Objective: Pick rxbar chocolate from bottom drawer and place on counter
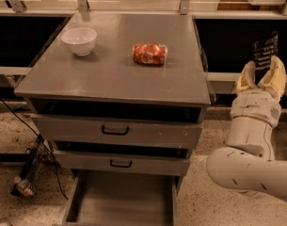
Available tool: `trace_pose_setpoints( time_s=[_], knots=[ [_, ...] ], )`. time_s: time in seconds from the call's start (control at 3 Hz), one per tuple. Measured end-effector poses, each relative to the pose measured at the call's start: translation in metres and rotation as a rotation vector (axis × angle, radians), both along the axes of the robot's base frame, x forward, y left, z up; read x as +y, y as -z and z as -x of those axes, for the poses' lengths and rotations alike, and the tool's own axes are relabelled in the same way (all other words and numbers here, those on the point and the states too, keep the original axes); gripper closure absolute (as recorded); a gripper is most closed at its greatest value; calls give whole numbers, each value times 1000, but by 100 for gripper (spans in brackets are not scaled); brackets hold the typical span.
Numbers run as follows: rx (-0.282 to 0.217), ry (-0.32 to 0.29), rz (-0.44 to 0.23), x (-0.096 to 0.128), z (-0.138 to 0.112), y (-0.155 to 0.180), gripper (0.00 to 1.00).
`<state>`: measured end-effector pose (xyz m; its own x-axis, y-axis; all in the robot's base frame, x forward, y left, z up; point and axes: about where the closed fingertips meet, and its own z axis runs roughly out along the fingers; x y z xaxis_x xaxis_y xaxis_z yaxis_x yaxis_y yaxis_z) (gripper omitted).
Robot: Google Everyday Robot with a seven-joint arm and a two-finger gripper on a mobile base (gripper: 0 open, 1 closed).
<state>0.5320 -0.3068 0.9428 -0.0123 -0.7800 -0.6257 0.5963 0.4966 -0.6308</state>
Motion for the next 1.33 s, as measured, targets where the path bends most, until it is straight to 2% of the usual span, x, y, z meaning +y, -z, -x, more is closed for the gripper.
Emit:
trace_pose_setpoints(
  time_s=[0.67,1.0,1.33],
  knots=[
    [-12,-208,-32,64,-21,-7,100],
    [-27,-404,-51,98,-11,-8,100],
    [-27,-406,-45,100,-13,-9,100]
  ],
)
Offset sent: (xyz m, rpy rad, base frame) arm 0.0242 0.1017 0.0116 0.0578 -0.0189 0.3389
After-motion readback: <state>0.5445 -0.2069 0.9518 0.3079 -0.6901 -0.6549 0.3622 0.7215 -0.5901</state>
